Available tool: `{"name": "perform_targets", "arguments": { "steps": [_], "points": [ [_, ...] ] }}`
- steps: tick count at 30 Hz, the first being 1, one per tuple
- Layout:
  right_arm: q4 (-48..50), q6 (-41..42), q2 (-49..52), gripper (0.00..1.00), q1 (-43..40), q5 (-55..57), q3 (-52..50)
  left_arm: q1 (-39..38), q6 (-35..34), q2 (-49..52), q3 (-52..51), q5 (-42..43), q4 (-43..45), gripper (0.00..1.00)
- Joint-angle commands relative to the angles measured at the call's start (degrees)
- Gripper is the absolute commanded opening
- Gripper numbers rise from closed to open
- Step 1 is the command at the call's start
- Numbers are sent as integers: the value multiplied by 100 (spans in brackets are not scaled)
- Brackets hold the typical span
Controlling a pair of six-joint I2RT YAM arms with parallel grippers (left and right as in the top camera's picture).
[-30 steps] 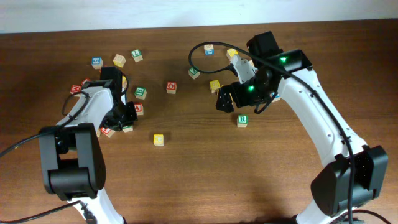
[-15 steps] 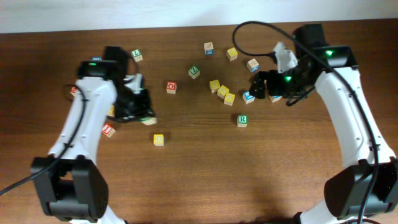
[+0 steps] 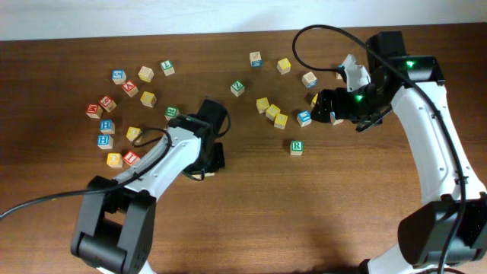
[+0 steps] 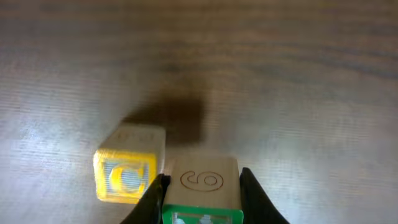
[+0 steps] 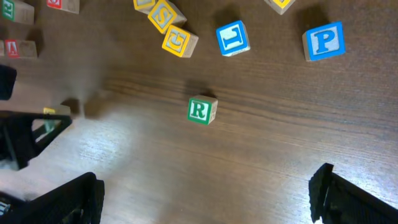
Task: Spell out CVPR
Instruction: 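Grasp the green V block and place it right of the C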
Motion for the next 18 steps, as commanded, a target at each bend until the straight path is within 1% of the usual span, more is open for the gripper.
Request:
{"name": "perform_targets", "arguments": {
  "steps": [1,5,12,18],
  "points": [
    [4,15,-146,98,-9,50,107,-33,-42,20,-321,-181,378,14],
    [17,15,-146,98,-9,50,107,-155,223,20,-339,-184,560,15],
    [-2,15,-146,98,-9,50,107,-168,223,20,-354,-186,557,15],
    [-4,15,-146,98,-9,50,107,-168,223,20,-540,-184,605,19]
  ]
}}
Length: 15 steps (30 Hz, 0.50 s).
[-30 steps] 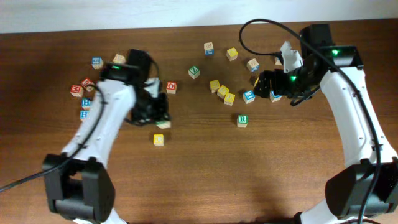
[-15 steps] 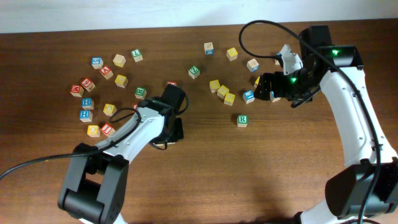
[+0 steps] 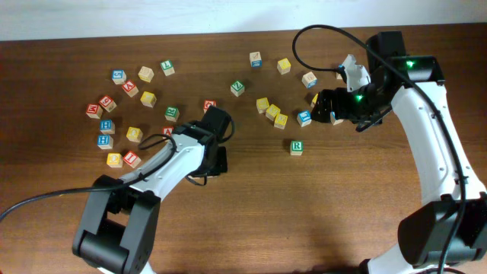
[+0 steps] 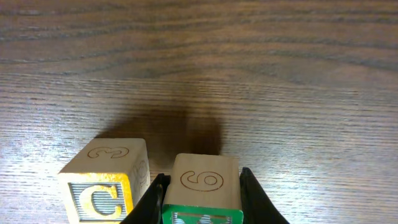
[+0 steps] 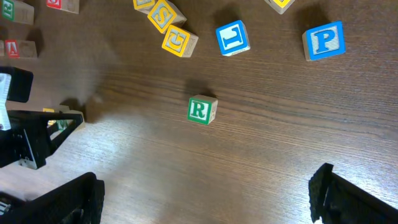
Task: Spell out CVPR
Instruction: 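Grasp the green V block and place it right of the C, then grasp the blue P block with the right gripper and carry it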
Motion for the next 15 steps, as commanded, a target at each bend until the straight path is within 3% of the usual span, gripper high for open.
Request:
{"name": "perform_targets", "arguments": {
  "steps": [1,7,9,10,13,15],
  "points": [
    [-4,7,-146,98,-9,50,107,-17,72,20,-175,-83,52,19],
    [-4,4,-146,98,-9,55,107,-17,76,20,-227,-85,328,31],
    [-4,17,-146,98,-9,262,107,-15,76,17,-151,-79,295,45],
    [7,101,-146,98,-9,525,107,-15,76,17,155,-61,39,51],
    [107,186,-146,98,-20,662,107,-17,76,17,1123,-48,-691,53],
    [341,612,-98,99,-20,1412,107,-13,74,17,2096,-39,-1427,55]
  ]
}}
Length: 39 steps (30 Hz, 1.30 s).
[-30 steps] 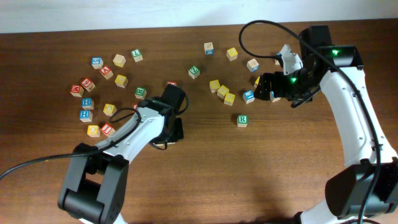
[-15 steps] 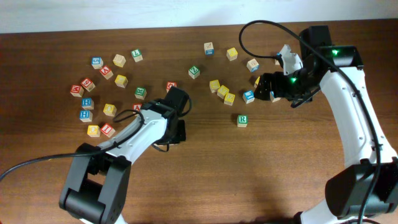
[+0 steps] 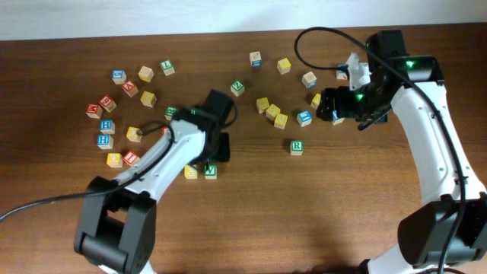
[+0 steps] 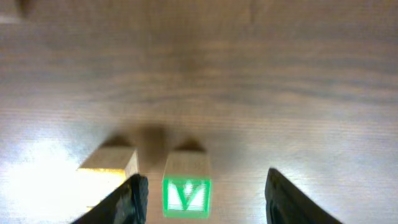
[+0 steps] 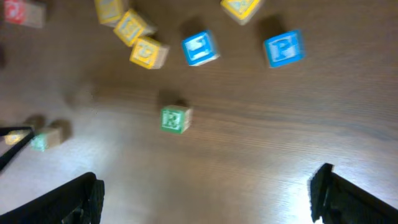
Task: Spell out CVPR
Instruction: 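Grasp the blue P block with the right gripper and carry it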
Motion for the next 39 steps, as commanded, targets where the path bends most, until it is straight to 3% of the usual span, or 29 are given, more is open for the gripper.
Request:
{"name": "perform_targets", "arguments": {
  "steps": [1,2,3,4,6,8,11,18,23,28,33,39],
  "points": [
    [295,396,-15,99,-20,905,96,17,13,-48,1309,-24,-750,55],
    [439,396,109,100,-20,1099,96,68,11,-48,1617,-22,-1008,56],
    [562,391,264,100,-20,1268,96,157,11,-48,1926,-24,-1309,66],
    [688,219,439,100,-20,1405,96,275,11,-48,2083,-24,-1517,87],
    [916,-702,901,99,-31,1434,96,507,13,-48,2114,-26,-1805,99],
    [1067,-1051,1331,98,-103,1307,96,837,9,-48,2094,-22,-2022,99],
    [1401,-1401,2063,68,-234,1058,96,1145,11,-46,2070,-11,-2232,99],
    [1556,-1825,2660,68,-234,892,96,1169,11,-46,2070,-28,-2205,99],
    [1578,-1818,2704,36,-234,890,96,1174,11,-46,2070,-31,-2203,99],
    [1646,-1665,2704,28,-227,872,103,1174,11,-46,2070,-31,-2201,99],
    [1432,-1414,2686,27,-227,870,332,1174,11,-46,2070,-31,-2199,99],
    [-61,-1209,2341,24,-162,101,1768,1174,11,-46,2070,-28,-2181,99]
  ]
}}
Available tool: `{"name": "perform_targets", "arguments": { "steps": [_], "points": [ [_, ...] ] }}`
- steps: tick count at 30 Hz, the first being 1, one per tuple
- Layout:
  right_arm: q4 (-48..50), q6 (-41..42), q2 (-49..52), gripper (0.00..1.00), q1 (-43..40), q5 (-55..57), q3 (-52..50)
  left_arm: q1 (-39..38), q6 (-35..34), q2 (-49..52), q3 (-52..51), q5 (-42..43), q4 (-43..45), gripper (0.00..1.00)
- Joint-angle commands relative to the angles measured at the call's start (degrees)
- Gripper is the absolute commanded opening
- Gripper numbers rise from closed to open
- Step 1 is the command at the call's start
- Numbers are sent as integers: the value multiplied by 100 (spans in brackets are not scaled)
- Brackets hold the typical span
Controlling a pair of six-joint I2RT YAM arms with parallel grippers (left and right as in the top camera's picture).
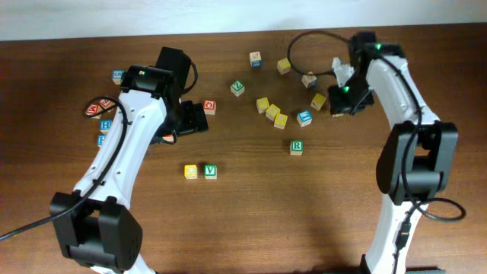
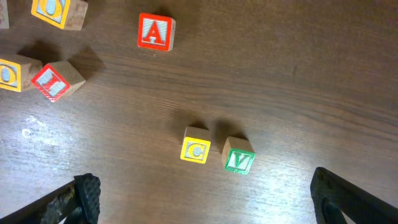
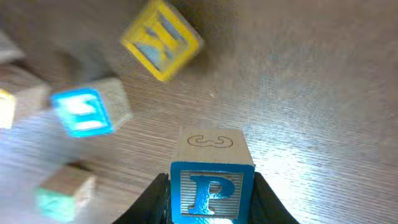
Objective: Spell out CVPR
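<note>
The yellow C block and the green V block stand side by side on the table, C on the left; the left wrist view shows the same C block and V block. My left gripper hangs open high above them with nothing between its fingers. My right gripper is shut on the blue P block at the far right; I cannot tell whether the block is off the wood. The green R block stands alone right of centre.
Several loose blocks lie at the far left, among them a red A block. More cluster at the back centre, with a yellow block and a light blue block close to the P. A black cable loops near the right arm.
My left gripper was open low over the V block and is now high and further back-left. My right gripper was open high above the blocks and is now shut on the P block.
My left gripper held the V block just above the table beside the C. Then it had the block down next to the C, then stood open with the V standing right of the C, and now is away. My right gripper hovered open, and now holds the P.
</note>
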Motion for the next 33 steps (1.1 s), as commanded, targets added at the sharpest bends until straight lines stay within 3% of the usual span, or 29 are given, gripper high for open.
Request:
{"name": "perform_targets", "arguments": {
  "steps": [1,5,8,15,18,22,27,33],
  "points": [
    [-728,251,-444,24,186,-634,649,13,-11,-22,13,-46,15,99],
    [-1733,417,-640,24,833,-833,673,13,-13,-22,13,-42,133,99],
    [-1862,579,-636,24,1580,-1307,243,17,-13,-22,13,-44,304,99],
    [-555,2293,-634,24,3038,-1384,-992,911,-57,-22,13,-22,195,99],
    [297,3390,-634,24,3617,-1113,-1272,1473,-55,-22,13,79,-63,99],
    [1019,4245,-627,24,4131,-413,-1585,1954,-55,-22,13,87,-249,99],
    [1285,4850,-627,24,4334,422,-1790,2227,-52,-22,13,87,-354,99],
    [1716,4927,-627,25,4500,291,-2079,2227,-52,-22,13,87,-352,99]
  ]
}}
